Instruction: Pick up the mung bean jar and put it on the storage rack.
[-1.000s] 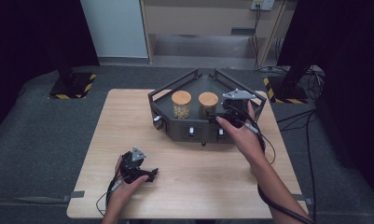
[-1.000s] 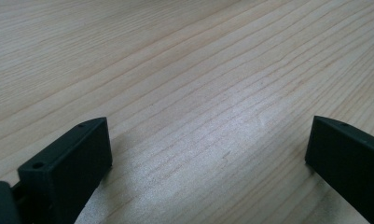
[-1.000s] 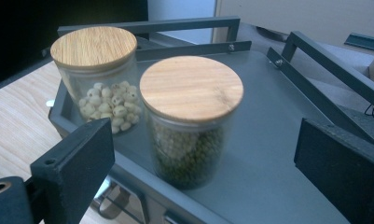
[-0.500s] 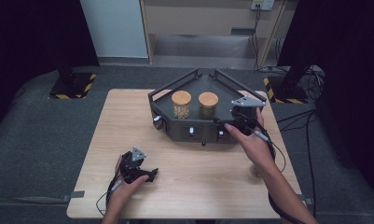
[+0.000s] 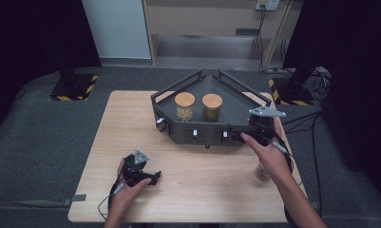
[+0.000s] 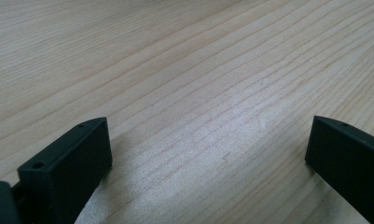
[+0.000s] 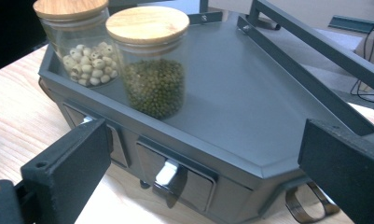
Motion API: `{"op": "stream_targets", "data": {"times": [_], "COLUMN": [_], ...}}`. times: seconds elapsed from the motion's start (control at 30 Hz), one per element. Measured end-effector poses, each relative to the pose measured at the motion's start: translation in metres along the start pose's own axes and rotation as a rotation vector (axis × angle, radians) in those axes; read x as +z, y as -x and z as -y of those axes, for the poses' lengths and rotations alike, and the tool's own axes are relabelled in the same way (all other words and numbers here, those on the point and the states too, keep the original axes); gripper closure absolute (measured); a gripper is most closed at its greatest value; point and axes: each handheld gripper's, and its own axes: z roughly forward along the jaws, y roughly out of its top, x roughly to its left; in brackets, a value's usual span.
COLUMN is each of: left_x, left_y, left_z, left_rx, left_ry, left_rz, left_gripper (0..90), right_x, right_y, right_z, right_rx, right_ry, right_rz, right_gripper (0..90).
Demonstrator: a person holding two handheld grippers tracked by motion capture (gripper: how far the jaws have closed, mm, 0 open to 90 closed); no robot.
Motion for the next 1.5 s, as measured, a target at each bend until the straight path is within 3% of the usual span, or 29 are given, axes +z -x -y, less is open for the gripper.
{"op": "stream_targets", "data": {"times": [0.3, 0.9, 1.5], "left_x": [0.000, 0.000, 0.000], "left_y": [0.000, 0.000, 0.000], "left_z": [0.000, 0.000, 0.000], "left_rx": [0.000, 0.001, 0.000], "left_ry": [0.000, 0.000, 0.000], "left_rz": [0.000, -0.001, -0.001], "left_gripper": [0.0, 0.0, 0.0], "right_x": [-0.008, -0.031, -0.038], "right_y": [0.002, 0.012, 0.016], "right_z": [0.010, 0.039, 0.054], "right_rx": [-0.024, 0.025, 0.044], "right_ry": [-0.010, -0.012, -0.029], "right_rz": [0.014, 0.038, 0.058], "right_gripper": [2.2, 1.9, 1.9]}}
